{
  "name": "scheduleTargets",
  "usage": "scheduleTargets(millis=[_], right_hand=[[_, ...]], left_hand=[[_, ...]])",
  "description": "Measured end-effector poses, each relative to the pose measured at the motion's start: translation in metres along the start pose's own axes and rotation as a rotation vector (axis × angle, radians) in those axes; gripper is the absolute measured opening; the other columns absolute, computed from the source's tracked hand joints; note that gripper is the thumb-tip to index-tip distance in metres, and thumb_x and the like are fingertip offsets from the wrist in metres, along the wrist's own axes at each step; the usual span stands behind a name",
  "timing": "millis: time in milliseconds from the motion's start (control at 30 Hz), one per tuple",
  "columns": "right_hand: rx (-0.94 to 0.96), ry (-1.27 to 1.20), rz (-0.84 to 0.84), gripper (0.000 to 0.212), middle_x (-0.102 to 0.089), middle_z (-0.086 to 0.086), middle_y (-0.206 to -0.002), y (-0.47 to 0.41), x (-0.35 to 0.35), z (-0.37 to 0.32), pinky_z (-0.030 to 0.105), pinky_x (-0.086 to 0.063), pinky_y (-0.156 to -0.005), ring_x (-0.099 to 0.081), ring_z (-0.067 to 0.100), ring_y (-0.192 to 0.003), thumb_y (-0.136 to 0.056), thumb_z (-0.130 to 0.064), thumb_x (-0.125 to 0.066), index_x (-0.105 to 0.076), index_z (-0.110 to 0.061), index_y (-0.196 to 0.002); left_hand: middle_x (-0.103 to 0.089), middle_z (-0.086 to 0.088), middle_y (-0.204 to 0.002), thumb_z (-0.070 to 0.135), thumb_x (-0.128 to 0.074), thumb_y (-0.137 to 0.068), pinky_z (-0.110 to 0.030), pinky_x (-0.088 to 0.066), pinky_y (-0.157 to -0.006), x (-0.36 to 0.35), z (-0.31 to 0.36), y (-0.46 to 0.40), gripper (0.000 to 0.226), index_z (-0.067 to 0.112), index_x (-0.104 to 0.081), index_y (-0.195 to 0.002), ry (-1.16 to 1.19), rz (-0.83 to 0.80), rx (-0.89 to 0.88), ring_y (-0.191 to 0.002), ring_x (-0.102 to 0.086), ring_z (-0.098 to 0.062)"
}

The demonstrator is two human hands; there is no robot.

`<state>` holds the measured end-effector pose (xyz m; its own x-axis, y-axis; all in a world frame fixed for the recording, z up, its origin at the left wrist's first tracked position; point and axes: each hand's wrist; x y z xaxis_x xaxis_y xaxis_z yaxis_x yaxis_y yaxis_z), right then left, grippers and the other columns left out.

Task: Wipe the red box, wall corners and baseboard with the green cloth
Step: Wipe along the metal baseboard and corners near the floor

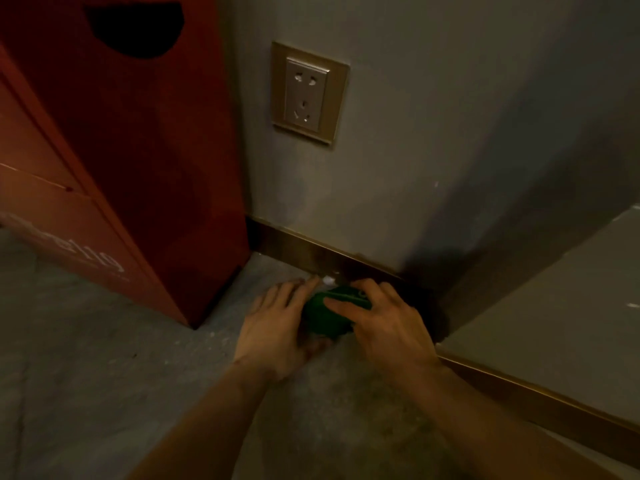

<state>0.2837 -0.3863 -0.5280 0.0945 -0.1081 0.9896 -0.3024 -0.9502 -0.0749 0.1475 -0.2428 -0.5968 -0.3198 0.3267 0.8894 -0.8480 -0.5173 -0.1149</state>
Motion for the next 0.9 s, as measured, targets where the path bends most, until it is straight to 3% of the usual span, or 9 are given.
scheduleTargets(millis=[100, 233, 433, 600, 767, 900], right_hand=[[-0.051, 0.007, 0.007, 0.068, -0.059, 0.013, -0.122, -0.001, -0.006, 0.0, 0.049, -0.059, -0.064, -0.059, 0.037, -0.102, -0.07, -0.02, -0.084, -0.055, -0.04, -0.129], [-0.049, 0.097, 0.022, 0.067, -0.062, 0.016, -0.117, -0.004, -0.014, 0.004, 0.046, -0.059, -0.053, -0.063, 0.04, -0.095, -0.062, -0.018, -0.088, -0.065, -0.035, -0.122], [-0.038, 0.267, -0.016, 0.064, -0.058, 0.019, -0.122, -0.026, -0.023, 0.002, 0.043, -0.056, -0.054, -0.059, 0.042, -0.1, -0.071, -0.023, -0.084, -0.06, -0.032, -0.129], [0.033, 0.409, 0.049, 0.05, -0.058, 0.015, -0.115, -0.059, -0.029, -0.011, 0.033, -0.045, -0.051, -0.058, 0.035, -0.095, -0.074, -0.02, -0.079, -0.065, -0.024, -0.121], [0.177, 0.531, 0.132, 0.035, -0.059, 0.011, -0.118, -0.088, -0.052, -0.02, 0.04, -0.05, -0.071, -0.058, 0.032, -0.099, -0.088, -0.014, -0.045, -0.066, -0.016, -0.116], [0.345, 0.646, 0.113, 0.031, -0.061, 0.01, -0.125, -0.102, -0.073, -0.023, 0.042, -0.049, -0.081, -0.059, 0.033, -0.107, -0.097, -0.013, -0.04, -0.068, -0.009, -0.109]], left_hand=[[-0.011, 0.001, -0.169, 0.101, -0.038, -0.069, -0.042, 0.005, -0.124, -0.017, -0.008, 0.005, 0.119, 0.033, -0.002, -0.16, -0.08, 0.02, 0.052, -0.155, 0.002, -0.021], [0.006, -0.006, -0.169, 0.106, -0.029, -0.064, -0.047, 0.016, -0.124, -0.036, -0.013, 0.009, 0.13, 0.024, -0.002, -0.161, -0.1, 0.027, 0.123, -0.153, 0.022, -0.022], [0.013, -0.01, -0.169, 0.107, -0.024, -0.062, -0.053, 0.009, -0.125, -0.062, -0.024, 0.015, 0.135, 0.019, 0.005, -0.161, -0.11, -0.036, 0.189, -0.152, 0.027, -0.024], [0.004, -0.013, -0.169, 0.104, -0.024, -0.067, -0.054, 0.003, -0.125, -0.069, -0.025, 0.018, 0.132, 0.014, -0.004, -0.161, -0.109, -0.024, 0.195, -0.154, 0.018, -0.027], [0.0, -0.014, -0.169, 0.103, -0.024, -0.069, -0.057, -0.005, -0.125, -0.066, -0.023, 0.018, 0.131, 0.011, -0.008, -0.16, -0.12, -0.038, 0.195, -0.155, 0.014, -0.028], [0.0, -0.015, -0.169, 0.103, -0.023, -0.07, -0.058, -0.004, -0.125, -0.065, -0.025, 0.017, 0.131, 0.009, -0.009, -0.16, -0.129, -0.055, 0.197, -0.155, 0.015, -0.029]])
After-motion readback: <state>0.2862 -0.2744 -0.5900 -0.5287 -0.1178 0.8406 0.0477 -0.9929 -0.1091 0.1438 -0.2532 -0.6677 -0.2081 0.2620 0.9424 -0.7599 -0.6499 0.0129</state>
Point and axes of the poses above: each hand's wrist, its own y-axis away from the middle knuckle, its own x-axis out of the back of the hand, z = x × y
